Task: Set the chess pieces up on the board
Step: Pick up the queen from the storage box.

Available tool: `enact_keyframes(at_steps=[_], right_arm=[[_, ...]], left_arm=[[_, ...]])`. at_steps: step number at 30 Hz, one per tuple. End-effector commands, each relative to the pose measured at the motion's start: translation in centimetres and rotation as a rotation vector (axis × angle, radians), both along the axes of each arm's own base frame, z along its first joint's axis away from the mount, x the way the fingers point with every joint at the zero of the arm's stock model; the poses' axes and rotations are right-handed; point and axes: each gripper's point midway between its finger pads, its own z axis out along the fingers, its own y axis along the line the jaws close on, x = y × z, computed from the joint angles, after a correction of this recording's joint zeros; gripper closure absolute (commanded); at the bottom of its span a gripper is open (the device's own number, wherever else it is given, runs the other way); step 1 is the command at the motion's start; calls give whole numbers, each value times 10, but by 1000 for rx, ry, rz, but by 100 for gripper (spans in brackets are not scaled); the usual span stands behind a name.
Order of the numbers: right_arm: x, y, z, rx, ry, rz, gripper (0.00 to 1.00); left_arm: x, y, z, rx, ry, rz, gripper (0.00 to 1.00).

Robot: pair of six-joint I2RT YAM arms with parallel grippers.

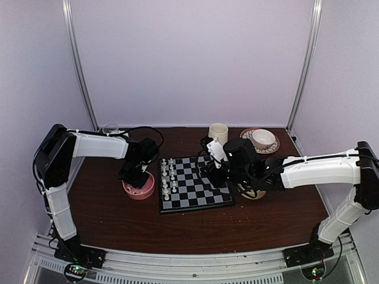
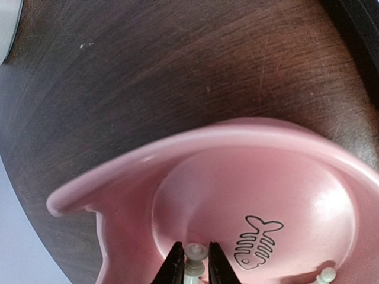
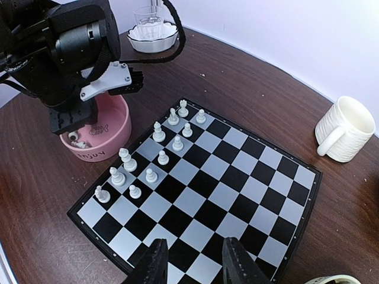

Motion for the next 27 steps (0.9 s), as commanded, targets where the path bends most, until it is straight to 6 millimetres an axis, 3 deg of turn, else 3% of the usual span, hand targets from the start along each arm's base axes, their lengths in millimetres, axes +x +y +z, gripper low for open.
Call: enact_keyframes(at_steps=[1, 5, 11, 27], right_arm=[[0, -3, 8, 32, -5, -8, 67], [0, -4, 10, 37, -10, -11, 67], [0, -5, 12, 43, -12, -9, 67], [-4, -2, 14, 62, 0, 6, 67]], left_arm=[[-1, -3, -12, -31, 31, -2, 84], [-1, -1, -10, -47, 34, 9, 90], [6, -10, 22, -163, -98, 4, 93], [6, -32, 67, -418, -305, -75, 88]])
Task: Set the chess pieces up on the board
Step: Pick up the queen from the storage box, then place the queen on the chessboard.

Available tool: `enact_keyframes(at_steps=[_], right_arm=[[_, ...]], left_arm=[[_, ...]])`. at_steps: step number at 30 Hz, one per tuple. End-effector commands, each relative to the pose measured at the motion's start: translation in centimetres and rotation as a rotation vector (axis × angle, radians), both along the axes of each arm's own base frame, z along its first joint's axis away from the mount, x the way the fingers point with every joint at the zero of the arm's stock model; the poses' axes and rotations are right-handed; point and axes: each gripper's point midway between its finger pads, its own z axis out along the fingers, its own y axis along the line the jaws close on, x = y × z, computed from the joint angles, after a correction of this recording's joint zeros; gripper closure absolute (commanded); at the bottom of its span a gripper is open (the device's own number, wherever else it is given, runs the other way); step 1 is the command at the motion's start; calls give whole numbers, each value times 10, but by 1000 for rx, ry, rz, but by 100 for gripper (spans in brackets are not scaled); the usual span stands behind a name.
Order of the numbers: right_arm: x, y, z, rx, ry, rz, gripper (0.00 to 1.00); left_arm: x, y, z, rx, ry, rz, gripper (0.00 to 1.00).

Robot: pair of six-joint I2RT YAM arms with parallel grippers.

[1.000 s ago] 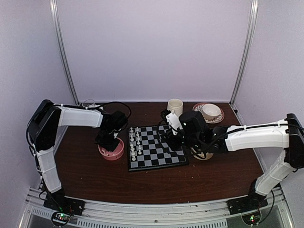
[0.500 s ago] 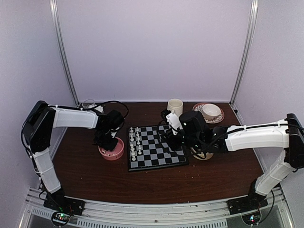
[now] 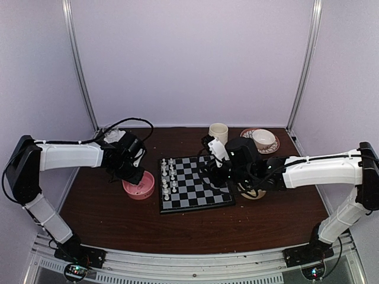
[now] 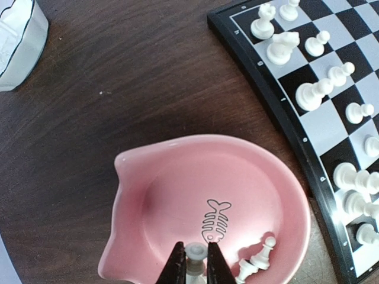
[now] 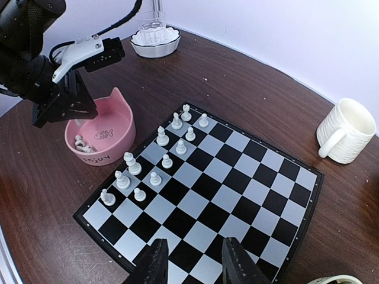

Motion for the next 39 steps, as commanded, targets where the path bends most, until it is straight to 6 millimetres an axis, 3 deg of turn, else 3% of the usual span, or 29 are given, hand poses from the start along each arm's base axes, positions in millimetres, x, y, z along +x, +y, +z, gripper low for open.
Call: enact_keyframes(at_steps=[1, 6, 10, 17, 22, 26, 30, 39], right_arm=[[-2, -2, 9, 41, -2, 3, 67], [-4, -5, 15, 61, -10, 0, 67], [-4, -8, 19, 81, -14, -7, 67], [-6, -25, 39, 152, -39, -33, 67], [-7, -56, 54, 208, -85, -100, 67], [-8, -85, 51, 233, -100, -154, 67], [-4, -107, 35, 236, -92, -216, 68], [8, -117, 13, 268, -47, -275, 68]], left_arm=[[7, -16, 24, -117, -102, -54, 88], [6, -14, 36, -134, -151, -64, 88], [0, -24, 47, -205, -183, -126, 89], [-22, -67, 85, -415, -257, -279, 89], [-43, -105, 109, -445, -315, -368, 88], [-51, -134, 111, -470, -369, -406, 88], [-49, -168, 111, -540, -409, -447, 88], [-34, -240, 82, -544, -410, -525, 88]])
